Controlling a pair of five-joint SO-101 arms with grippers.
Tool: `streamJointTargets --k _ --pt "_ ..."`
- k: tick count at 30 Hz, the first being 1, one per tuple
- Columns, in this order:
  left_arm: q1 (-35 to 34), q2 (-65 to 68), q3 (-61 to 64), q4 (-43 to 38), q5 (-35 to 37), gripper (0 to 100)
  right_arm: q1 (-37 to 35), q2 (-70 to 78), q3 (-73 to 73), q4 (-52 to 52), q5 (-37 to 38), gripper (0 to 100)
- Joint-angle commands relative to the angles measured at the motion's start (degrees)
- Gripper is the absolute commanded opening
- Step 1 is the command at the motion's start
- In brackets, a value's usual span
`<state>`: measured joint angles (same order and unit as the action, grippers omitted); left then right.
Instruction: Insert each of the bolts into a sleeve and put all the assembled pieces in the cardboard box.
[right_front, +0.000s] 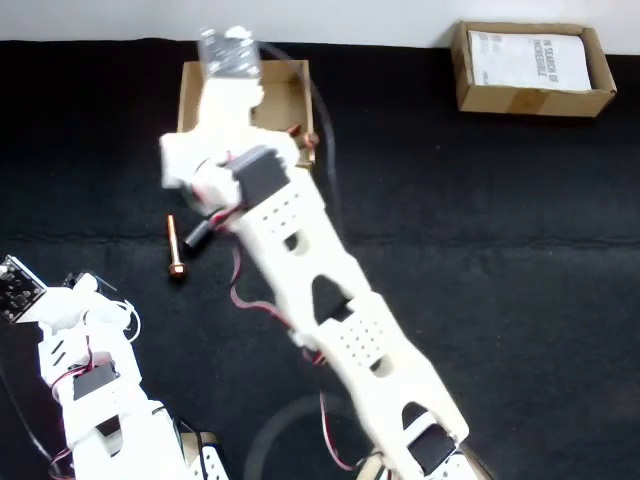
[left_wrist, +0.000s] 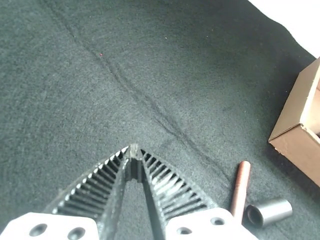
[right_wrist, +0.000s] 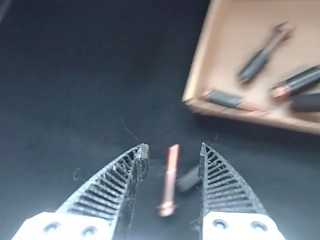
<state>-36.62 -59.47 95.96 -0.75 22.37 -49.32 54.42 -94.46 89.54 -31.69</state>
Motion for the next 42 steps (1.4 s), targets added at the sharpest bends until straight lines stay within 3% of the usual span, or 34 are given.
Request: streamJointTargets --k 1,9,16,42 --pt "-0.75 -0.04 0.66 -0.97 -0.35 1 -3.03 2.59 -5.58 -0.57 -2.46 14.6" --pt "-0.84 -0.04 0.66 -0.97 -0.35 1 -0.04 14.55 -6.02 -9.10 -10.02 14.6" --pt "-0.84 -0.04 0.66 -1.23 -0.35 1 2.33 19.38 -6.02 -9.27 -12.66 14.6" --pt "-0.84 -0.31 0.66 -0.97 -0.35 1 -0.92 25.01 -5.93 -4.88 -13.01 14.6"
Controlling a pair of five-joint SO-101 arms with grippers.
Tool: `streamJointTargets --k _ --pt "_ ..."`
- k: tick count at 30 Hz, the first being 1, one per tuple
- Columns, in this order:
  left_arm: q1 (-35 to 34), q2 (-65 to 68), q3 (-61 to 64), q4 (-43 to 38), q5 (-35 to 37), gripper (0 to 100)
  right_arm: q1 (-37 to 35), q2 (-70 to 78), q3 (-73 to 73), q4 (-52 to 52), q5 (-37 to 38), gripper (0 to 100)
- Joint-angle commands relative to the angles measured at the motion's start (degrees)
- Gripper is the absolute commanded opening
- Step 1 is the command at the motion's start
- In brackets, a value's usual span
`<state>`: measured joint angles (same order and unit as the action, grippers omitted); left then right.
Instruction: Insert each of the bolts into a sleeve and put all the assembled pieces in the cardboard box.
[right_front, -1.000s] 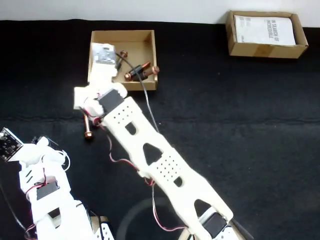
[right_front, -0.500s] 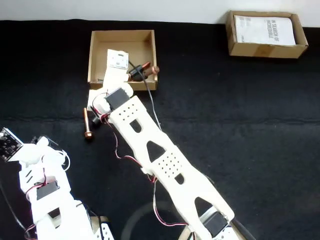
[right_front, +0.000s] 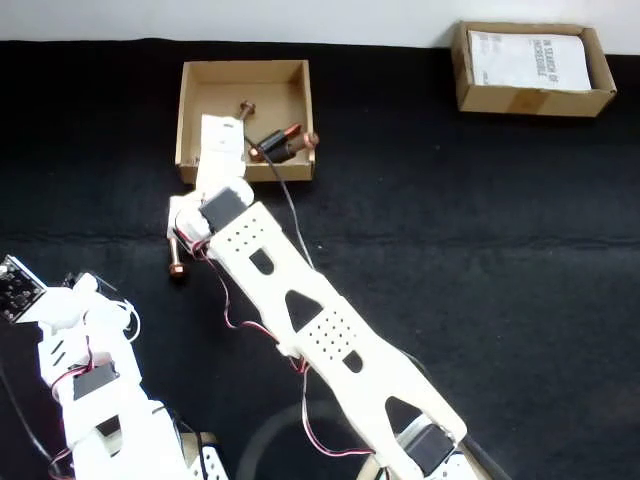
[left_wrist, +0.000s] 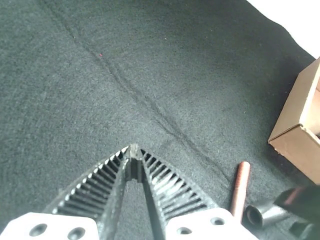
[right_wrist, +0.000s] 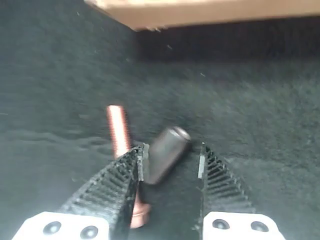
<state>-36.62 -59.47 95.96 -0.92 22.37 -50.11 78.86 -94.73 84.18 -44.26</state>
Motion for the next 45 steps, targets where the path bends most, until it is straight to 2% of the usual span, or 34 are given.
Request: streamJointTargets --k 1,13,15,18,26,30,34,39,45 --pt "-0.84 -0.31 0.66 -0.79 -0.35 1 -0.13 1.36 -5.76 0.48 -0.44 14.6" --pt "-0.84 -0.40 0.66 -0.79 -0.35 1 -0.40 4.88 -5.41 -2.24 -0.44 14.2" --pt "-0.84 -0.40 0.66 -0.79 -0.35 1 -0.40 5.32 -5.32 -2.07 -0.18 10.8" --pt "-0.84 -0.40 0.66 -0.79 -0.35 1 -0.40 5.85 -5.49 -1.98 0.26 0.5" --pt "-0.84 -0.40 0.66 -0.79 -0.35 1 0.92 5.32 -5.85 2.07 1.67 0.6" --pt "-0.84 -0.13 0.66 -0.97 -0.35 1 4.70 0.04 -5.85 1.71 2.02 0.6" --pt "-0.84 0.04 0.66 -1.05 -0.35 1 9.01 -8.40 -5.85 0.66 8.35 0.6" --pt "-0.66 0.04 0.66 -1.05 -0.35 1 13.23 -17.71 -5.85 0.40 11.87 0.6" --pt "-0.40 0.13 0.66 -0.79 -0.35 1 16.92 -27.38 -5.85 4.44 12.40 0.6"
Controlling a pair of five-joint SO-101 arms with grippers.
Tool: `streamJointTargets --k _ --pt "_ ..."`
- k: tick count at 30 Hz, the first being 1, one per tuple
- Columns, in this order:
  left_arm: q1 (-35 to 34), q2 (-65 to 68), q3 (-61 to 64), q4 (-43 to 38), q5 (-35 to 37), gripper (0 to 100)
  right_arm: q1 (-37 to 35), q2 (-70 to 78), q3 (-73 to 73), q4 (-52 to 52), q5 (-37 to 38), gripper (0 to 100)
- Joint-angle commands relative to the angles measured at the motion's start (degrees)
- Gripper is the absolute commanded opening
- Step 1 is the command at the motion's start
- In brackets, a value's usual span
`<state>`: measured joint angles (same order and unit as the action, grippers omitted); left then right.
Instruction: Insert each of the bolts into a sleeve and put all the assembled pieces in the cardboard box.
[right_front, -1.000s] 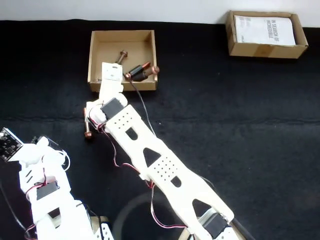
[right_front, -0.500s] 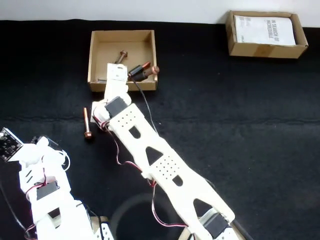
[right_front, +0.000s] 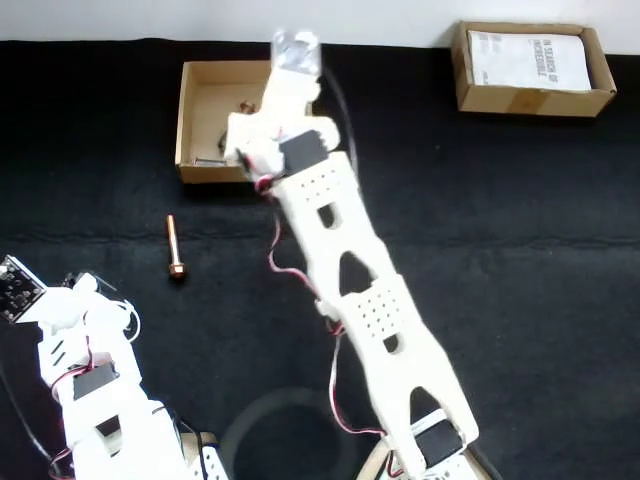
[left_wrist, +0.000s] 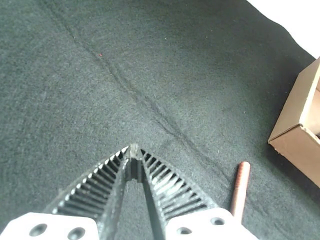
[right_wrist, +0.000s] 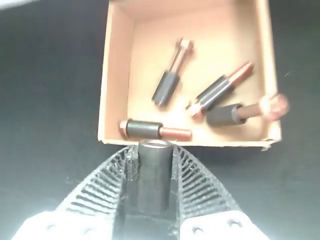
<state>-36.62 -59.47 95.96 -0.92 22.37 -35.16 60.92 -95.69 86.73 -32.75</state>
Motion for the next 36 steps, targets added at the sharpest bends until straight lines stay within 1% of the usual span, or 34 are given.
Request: streamJointTargets --k 1,5,7,12,15,18,20,24,28,32,34,36 --pt "-0.40 0.13 0.66 -0.79 -0.35 1 2.51 -11.56 -4.88 3.12 0.97 0.6" --pt "0.40 0.13 0.66 -0.70 -0.44 1 5.23 -22.02 -4.88 6.37 5.45 0.6" --pt "1.10 0.13 0.66 0.62 -0.44 1 6.64 -28.35 -4.88 7.16 7.30 0.6" --pt "1.10 0.04 0.66 0.97 -0.44 1 9.63 -43.91 -4.79 11.03 13.45 0.6" --pt "1.10 0.04 0.66 1.05 -0.44 1 12.35 -51.56 -4.79 13.76 15.91 0.6" --pt "1.01 0.04 0.66 1.14 -0.44 1 17.01 -58.07 -4.70 14.29 16.70 0.6" --pt "0.75 0.04 0.66 1.14 -0.97 1 21.76 -61.93 -4.70 14.29 17.49 0.6" --pt "-0.31 0.04 0.66 1.58 -7.30 1 31.96 -67.91 -4.70 14.29 17.67 0.6" --pt "0.04 -0.40 0.04 6.24 -9.49 1 38.29 -73.54 -4.79 14.29 17.76 0.6" --pt "0.13 -0.40 -0.40 9.67 -11.34 1 39.43 -79.16 -4.44 14.29 17.85 0.6" --pt "0.13 -0.40 -2.68 14.59 -11.87 1 39.43 -81.98 -4.35 14.29 17.85 0.6" --pt "0.31 -0.40 -6.73 23.38 -11.96 1 39.52 -84.62 -4.26 14.29 17.85 0.6"
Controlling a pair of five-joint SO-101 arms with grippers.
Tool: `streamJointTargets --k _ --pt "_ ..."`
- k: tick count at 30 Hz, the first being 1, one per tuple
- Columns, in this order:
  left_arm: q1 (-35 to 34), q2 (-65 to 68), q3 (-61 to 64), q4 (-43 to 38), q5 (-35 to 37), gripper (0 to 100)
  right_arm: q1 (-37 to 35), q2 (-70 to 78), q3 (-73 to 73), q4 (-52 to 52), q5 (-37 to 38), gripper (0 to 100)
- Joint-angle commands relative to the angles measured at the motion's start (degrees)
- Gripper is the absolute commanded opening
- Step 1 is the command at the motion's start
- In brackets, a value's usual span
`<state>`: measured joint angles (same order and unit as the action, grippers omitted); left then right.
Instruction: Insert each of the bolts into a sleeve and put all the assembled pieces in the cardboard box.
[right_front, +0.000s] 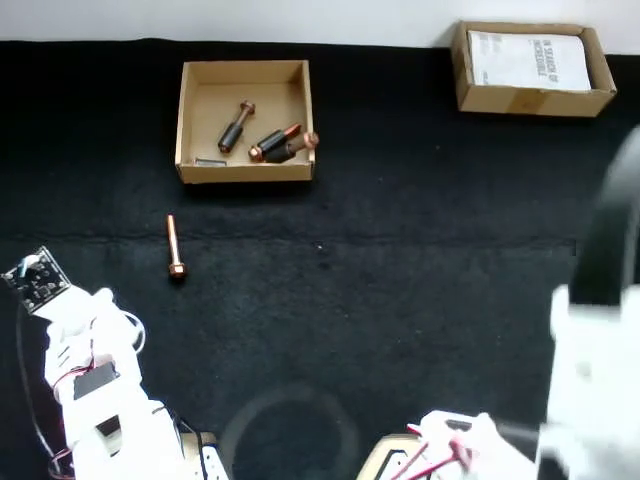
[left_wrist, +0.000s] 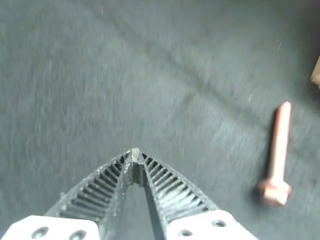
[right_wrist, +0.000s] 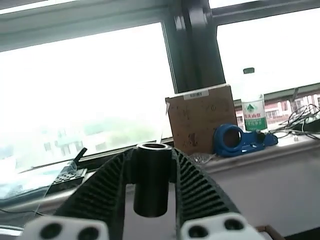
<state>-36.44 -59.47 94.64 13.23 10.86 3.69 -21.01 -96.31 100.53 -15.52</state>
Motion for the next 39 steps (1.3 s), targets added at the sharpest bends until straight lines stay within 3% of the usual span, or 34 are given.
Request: streamJointTargets --k 1,5,8,17,27,30,39 --pt "0.92 -0.40 -8.13 14.59 -0.44 1 0.75 -3.65 -3.65 0.48 0.62 0.6" --pt "6.81 -0.22 -21.49 37.54 -0.35 1 0.92 -6.73 -3.56 0.48 0.62 0.6" --pt "11.56 -0.04 -30.55 46.77 -0.35 1 0.92 -7.52 -3.56 0.57 0.62 0.6" --pt "22.20 0.04 -45.67 54.51 -0.35 1 0.92 -13.32 7.34 0.66 0.62 0.6" --pt "23.43 2.77 -53.05 60.48 -0.18 1 0.92 -38.64 54.29 0.40 0.62 0.6" --pt "23.08 9.45 -56.75 64.79 0.70 1 0.92 -46.20 67.91 0.22 0.62 0.6" --pt "23.16 41.63 -80.48 80.44 17.67 1 0.92 -65.71 98.95 -10.51 0.62 0.6"
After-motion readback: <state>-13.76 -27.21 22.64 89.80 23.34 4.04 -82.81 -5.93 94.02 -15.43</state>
